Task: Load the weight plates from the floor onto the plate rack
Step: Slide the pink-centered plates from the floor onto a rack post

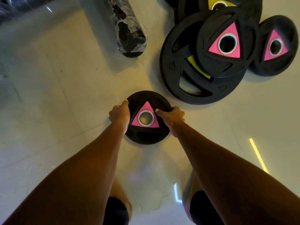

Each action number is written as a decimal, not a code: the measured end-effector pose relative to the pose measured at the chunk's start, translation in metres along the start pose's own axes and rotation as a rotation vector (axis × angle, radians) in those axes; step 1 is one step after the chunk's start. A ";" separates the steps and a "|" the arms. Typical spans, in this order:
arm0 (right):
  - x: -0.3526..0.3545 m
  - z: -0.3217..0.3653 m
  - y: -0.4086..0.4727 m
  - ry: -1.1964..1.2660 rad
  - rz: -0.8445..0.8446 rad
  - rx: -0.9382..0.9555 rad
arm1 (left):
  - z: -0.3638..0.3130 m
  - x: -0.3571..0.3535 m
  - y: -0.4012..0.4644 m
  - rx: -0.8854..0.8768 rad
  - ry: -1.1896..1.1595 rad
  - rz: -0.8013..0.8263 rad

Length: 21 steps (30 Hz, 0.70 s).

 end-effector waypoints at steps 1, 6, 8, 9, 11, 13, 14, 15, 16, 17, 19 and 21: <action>-0.002 -0.006 0.002 0.022 0.029 -0.011 | 0.004 0.002 0.003 0.030 -0.043 0.016; 0.002 -0.020 -0.030 0.141 0.131 -0.034 | -0.005 0.025 -0.022 0.026 -0.080 0.080; 0.015 -0.018 -0.052 0.140 0.121 -0.007 | -0.022 0.041 -0.044 -0.023 -0.065 0.115; 0.025 -0.014 -0.067 0.133 0.109 0.007 | -0.032 0.051 -0.058 -0.042 -0.065 0.137; 0.047 -0.002 -0.103 0.120 0.095 0.032 | -0.053 0.073 -0.090 -0.093 -0.045 0.176; 0.073 0.013 -0.143 0.116 0.081 0.066 | -0.077 0.100 -0.126 -0.135 -0.014 0.197; 0.086 0.023 -0.165 0.116 0.079 0.083 | -0.090 0.114 -0.145 -0.148 -0.011 0.200; 0.100 0.033 -0.188 0.112 0.079 0.100 | -0.103 0.129 -0.164 -0.158 -0.010 0.198; 0.113 0.045 -0.211 0.104 0.079 0.122 | -0.118 0.145 -0.184 -0.173 -0.008 0.189; 0.128 0.057 -0.236 0.086 0.080 0.143 | -0.132 0.162 -0.204 -0.186 -0.006 0.176; 0.155 0.082 -0.285 0.041 0.080 0.196 | -0.160 0.197 -0.243 -0.223 -0.006 0.148; 0.182 0.106 -0.334 -0.006 0.073 0.272 | -0.187 0.232 -0.281 -0.267 -0.015 0.124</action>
Point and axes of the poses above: each hand's wrist, its own y-axis towards the middle knuckle, its own x-axis out of the back of the hand, z = x × y, the point moved 9 cm from there along y, towards the middle knuckle, and after that the axes turned 7 degrees about -x, right-handed, at the moved point
